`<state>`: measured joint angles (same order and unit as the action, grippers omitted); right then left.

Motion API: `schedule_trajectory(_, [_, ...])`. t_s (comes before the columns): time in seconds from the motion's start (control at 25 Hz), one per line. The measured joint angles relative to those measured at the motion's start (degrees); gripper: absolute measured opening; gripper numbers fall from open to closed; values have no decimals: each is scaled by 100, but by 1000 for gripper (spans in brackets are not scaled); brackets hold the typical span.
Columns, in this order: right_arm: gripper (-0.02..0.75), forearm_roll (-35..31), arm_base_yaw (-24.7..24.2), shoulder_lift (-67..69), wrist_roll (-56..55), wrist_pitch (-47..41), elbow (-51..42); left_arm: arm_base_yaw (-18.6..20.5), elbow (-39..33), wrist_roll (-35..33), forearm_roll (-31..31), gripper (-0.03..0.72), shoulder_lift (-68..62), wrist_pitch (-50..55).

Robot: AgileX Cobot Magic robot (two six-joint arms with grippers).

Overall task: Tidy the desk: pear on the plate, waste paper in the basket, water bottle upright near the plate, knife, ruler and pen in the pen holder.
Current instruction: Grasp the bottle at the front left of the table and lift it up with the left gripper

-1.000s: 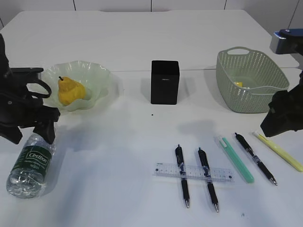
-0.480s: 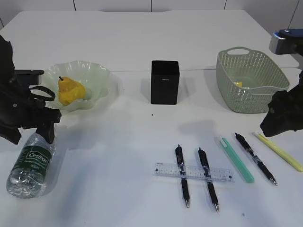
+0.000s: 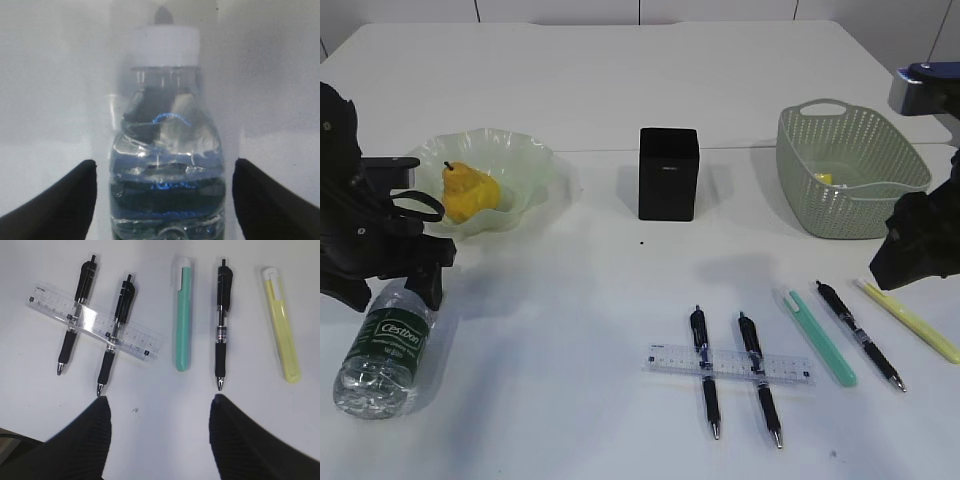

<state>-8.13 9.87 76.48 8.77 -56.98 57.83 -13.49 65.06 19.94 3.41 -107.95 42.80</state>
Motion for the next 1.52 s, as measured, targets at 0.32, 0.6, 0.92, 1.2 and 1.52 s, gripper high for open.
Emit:
schedule_trajectory(0.32, [460, 0, 0, 0, 0, 0, 0, 0, 0, 0, -12, 606, -33, -136])
schedule_trajectory(0.6, [460, 0, 0, 0, 10, 0, 0, 0, 0, 0, -12, 605, -162, -158])
schedule_trajectory(0.92, [461, 0, 0, 0, 10, 0, 0, 0, 0, 0, -12, 605, -243, -185])
schedule_trajectory(1.2, [459, 0, 0, 0, 10, 0, 0, 0, 0, 0, -12, 577, -258, -185])
schedule_trajectory(1.52, [459, 0, 0, 0, 10, 0, 0, 0, 4, 0, -25, 456, -267, -152])
